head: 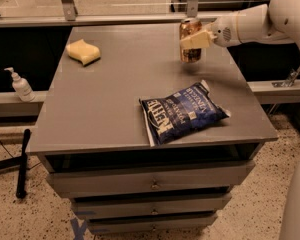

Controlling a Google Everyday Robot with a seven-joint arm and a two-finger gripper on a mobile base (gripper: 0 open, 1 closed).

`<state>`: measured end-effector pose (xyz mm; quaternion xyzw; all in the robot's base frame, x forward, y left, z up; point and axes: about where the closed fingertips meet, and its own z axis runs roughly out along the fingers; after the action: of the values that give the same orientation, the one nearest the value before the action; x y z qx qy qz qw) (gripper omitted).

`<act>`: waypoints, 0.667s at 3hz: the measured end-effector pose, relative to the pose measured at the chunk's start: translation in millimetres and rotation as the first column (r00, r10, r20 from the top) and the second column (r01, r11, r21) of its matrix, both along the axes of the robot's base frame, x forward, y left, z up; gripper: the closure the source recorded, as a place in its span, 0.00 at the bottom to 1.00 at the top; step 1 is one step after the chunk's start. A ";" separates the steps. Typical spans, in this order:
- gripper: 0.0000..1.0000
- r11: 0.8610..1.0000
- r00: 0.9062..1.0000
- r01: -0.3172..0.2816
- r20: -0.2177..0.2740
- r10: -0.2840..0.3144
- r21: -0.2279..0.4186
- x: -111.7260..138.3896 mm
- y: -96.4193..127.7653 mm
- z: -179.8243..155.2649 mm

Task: Move orange can near blue chip bag

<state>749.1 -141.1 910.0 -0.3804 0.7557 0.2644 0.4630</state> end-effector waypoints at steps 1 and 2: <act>1.00 1.000 1.000 -0.020 -0.019 0.020 0.008 -37.1 -16.2 8.9; 1.00 0.998 0.999 -0.039 -0.029 0.041 0.045 -66.2 -26.8 9.1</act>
Offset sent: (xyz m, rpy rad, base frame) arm -0.1093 -0.0490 0.0119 0.0955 0.0388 0.0555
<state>682.9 -167.9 919.1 -0.3809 0.7486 0.2961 0.4547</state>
